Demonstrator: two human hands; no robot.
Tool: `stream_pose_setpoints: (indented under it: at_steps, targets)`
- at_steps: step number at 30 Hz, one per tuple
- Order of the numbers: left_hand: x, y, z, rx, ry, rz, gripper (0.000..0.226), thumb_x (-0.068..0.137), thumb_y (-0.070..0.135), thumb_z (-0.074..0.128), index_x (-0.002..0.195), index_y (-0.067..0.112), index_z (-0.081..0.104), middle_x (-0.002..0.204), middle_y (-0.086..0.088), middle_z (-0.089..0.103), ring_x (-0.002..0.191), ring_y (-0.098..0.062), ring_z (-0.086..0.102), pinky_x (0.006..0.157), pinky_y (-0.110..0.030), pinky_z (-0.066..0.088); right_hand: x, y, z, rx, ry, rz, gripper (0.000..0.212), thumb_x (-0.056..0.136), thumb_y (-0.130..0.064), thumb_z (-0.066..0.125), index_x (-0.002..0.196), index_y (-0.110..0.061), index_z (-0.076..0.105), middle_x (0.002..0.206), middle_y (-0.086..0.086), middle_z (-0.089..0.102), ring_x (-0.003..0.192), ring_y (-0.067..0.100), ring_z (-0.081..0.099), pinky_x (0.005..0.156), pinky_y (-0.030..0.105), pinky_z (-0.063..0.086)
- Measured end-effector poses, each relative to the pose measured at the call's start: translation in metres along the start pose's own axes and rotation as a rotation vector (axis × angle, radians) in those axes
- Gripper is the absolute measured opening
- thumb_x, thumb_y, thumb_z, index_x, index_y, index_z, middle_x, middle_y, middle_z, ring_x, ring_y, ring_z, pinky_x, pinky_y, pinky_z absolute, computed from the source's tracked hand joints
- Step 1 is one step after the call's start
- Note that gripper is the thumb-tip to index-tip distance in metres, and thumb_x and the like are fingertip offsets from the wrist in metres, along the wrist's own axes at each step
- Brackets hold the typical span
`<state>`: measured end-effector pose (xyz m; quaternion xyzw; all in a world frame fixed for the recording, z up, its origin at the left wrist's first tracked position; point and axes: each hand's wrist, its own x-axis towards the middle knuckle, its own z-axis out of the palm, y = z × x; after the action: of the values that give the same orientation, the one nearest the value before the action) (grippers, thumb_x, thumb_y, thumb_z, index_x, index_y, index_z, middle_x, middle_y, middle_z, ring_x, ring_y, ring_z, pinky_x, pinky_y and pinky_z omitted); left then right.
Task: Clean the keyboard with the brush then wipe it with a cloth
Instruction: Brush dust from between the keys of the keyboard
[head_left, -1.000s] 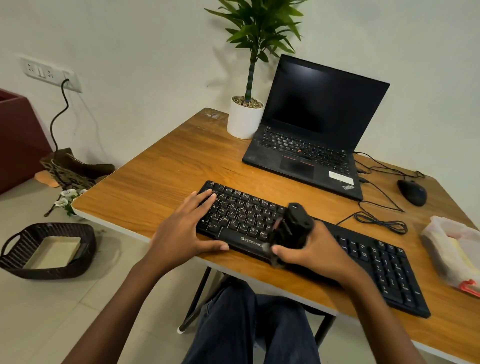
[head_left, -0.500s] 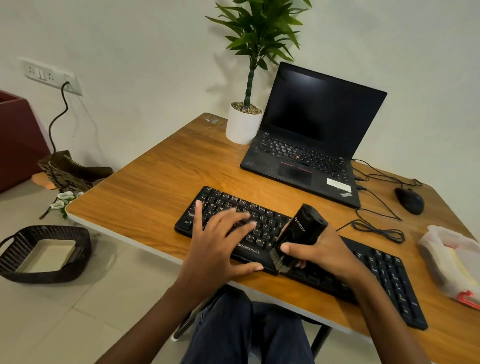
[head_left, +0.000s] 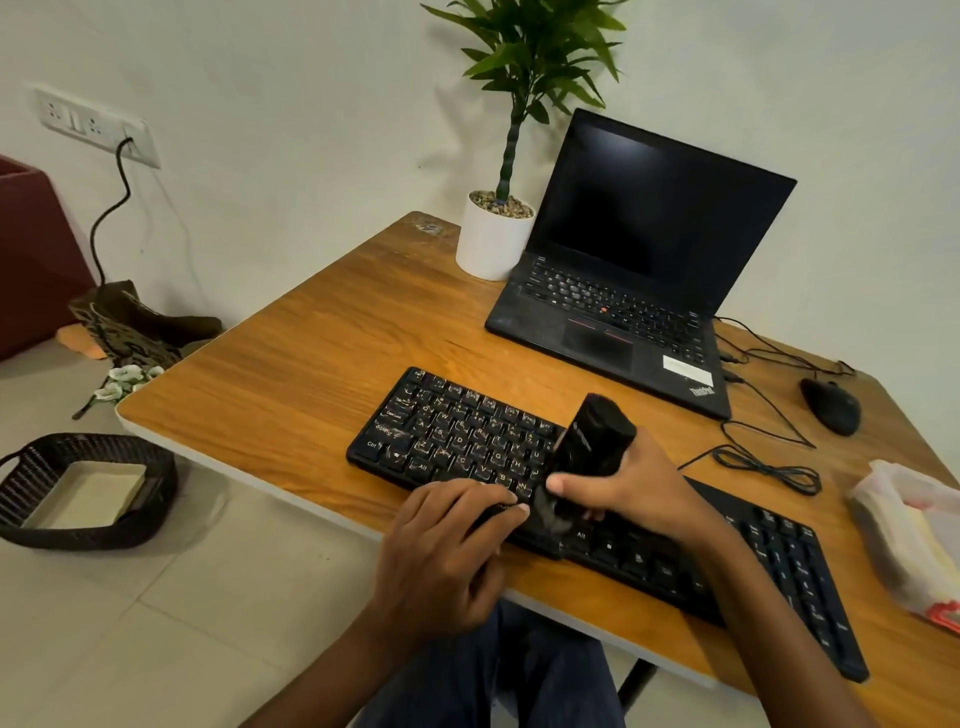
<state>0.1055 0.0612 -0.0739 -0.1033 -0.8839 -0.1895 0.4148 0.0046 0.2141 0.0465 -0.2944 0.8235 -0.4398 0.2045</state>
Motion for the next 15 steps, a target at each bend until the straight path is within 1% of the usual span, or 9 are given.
stream_pose_setpoints:
  at_steps: [2,5,7,9,11,13,15]
  targets:
    - [0.000,0.000,-0.001,-0.010,-0.008,-0.013,0.036,0.071,0.017,0.056,0.103,0.017,0.072,0.109,0.001,0.066,0.102,-0.017,0.055,0.088,-0.030,0.042,0.015,0.004,-0.004,-0.037,0.174,0.014,0.023,0.071,-0.016,0.077,0.081,-0.015,0.056,0.072,0.008,0.066,0.051,0.008,0.061,0.048,0.018,0.050]
    - [0.000,0.001,-0.001,-0.021,0.003,-0.025,0.031,0.074,0.018,0.058,0.102,0.018,0.072,0.108,0.003,0.066,0.102,-0.017,0.055,0.089,-0.029,0.042,0.031,0.012,-0.009,-0.126,0.412,-0.017,0.027,0.071,-0.021,0.078,0.079,-0.023,0.052,0.074,-0.006,0.063,0.057,-0.001,0.060,0.052,0.009,0.047]
    - [-0.001,0.001,0.000,-0.021,0.009,-0.036,0.025,0.081,0.025,0.059,0.102,0.019,0.072,0.108,0.004,0.066,0.102,-0.016,0.056,0.089,-0.028,0.042,0.032,0.015,-0.006,-0.145,0.476,-0.031,0.029,0.071,-0.021,0.079,0.077,-0.025,0.050,0.074,-0.010,0.059,0.061,-0.005,0.059,0.055,0.006,0.045]
    - [0.000,0.001,0.000,-0.011,0.001,-0.051,0.024,0.085,0.033,0.059,0.102,0.021,0.071,0.109,0.005,0.065,0.102,-0.015,0.056,0.089,-0.028,0.042,0.025,0.016,0.000,-0.136,0.448,-0.028,0.028,0.069,-0.023,0.079,0.077,-0.023,0.052,0.074,-0.006,0.062,0.062,0.001,0.061,0.053,0.010,0.047]
    - [0.000,0.001,0.000,-0.009,-0.006,-0.065,0.024,0.088,0.037,0.058,0.104,0.023,0.069,0.110,0.006,0.064,0.104,-0.014,0.055,0.090,-0.028,0.041,0.012,0.014,0.008,-0.078,0.359,-0.026,0.026,0.069,-0.021,0.080,0.078,-0.017,0.056,0.072,0.001,0.065,0.057,0.006,0.062,0.048,0.015,0.048]
    - [0.000,0.001,0.001,-0.012,-0.006,-0.073,0.024,0.088,0.039,0.057,0.105,0.024,0.065,0.110,0.006,0.063,0.105,-0.013,0.053,0.091,-0.027,0.039,0.000,0.009,0.013,-0.005,0.225,-0.030,0.021,0.070,-0.014,0.078,0.077,-0.013,0.058,0.066,0.001,0.064,0.049,0.003,0.060,0.045,0.014,0.045]
    - [0.000,0.001,0.001,-0.013,-0.006,-0.076,0.025,0.088,0.040,0.057,0.106,0.024,0.063,0.110,0.006,0.063,0.105,-0.013,0.052,0.092,-0.026,0.037,-0.002,0.005,0.011,-0.001,0.145,-0.023,0.020,0.071,-0.012,0.077,0.077,-0.014,0.058,0.066,0.000,0.064,0.049,0.003,0.060,0.045,0.014,0.045]
